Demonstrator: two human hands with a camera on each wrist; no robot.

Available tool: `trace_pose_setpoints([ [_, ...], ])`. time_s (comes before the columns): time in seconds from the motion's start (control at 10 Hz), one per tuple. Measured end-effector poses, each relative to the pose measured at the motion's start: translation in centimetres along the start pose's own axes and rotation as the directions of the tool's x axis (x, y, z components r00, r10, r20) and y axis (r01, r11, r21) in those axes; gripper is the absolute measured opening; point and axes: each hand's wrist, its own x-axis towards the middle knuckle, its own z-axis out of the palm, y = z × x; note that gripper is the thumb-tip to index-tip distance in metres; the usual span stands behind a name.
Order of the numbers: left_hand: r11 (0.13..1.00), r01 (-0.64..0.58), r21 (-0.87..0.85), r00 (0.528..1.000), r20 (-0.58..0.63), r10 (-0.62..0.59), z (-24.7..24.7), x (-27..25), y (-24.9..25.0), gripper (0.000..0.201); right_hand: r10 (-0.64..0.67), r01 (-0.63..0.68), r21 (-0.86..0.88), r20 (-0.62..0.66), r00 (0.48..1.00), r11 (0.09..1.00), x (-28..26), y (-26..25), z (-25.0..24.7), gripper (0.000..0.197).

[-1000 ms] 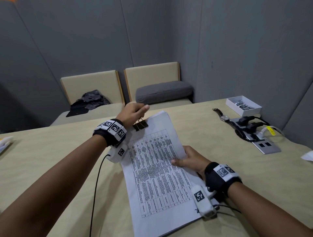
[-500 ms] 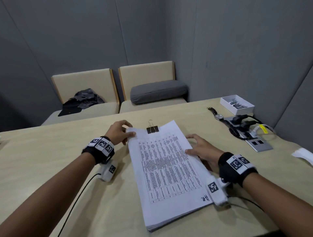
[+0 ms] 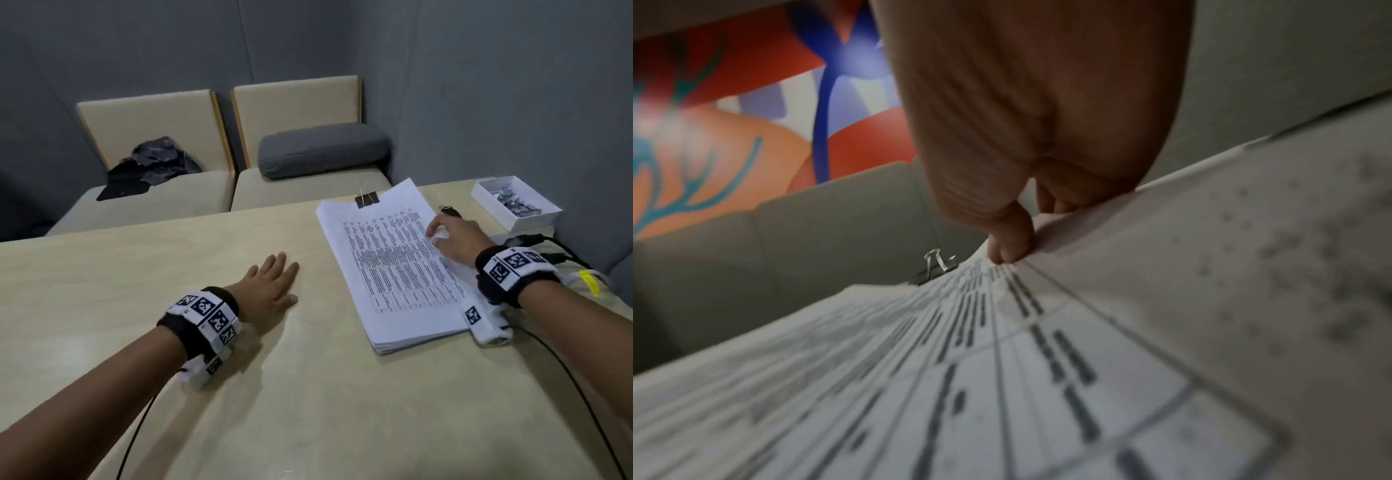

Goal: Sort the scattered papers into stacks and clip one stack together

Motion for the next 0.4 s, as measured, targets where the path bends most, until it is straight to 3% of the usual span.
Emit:
trace_pose_setpoints([
  [0.1, 1.0, 0.007, -0.022, 0.999, 0.046, -0.006, 0.3, -0.1, -0.1, 0.069, -0.033, 0.035, -0.14, 0.018, 0.999, 0.99, 0.4, -0.9, 0.4, 0.025],
  [0.2, 0.998, 0.015, -0.063, 0.998, 0.062, -0.011, 0.2, -0.6, 0.2, 0.078, -0.09, 0.051, -0.281, -0.127, 0.988, 0.958, -0.8, -1.4, 1.1, 0.022],
  [0.3, 0.994, 0.057, -0.096, 0.995, 0.09, -0.048, -0.9, -0.9, 0.6, 0.071, -0.169, 0.118, -0.491, -0.06, 0.984, 0.863, -1.5, -3.0, 0.6, 0.016],
  [0.4, 0.987, 0.115, -0.116, 0.988, 0.115, -0.101, -1.7, -1.3, 1.8, 0.067, -0.091, 0.143, -0.475, 0.132, 0.987, 0.868, -2.9, -4.0, 0.3, 0.024],
])
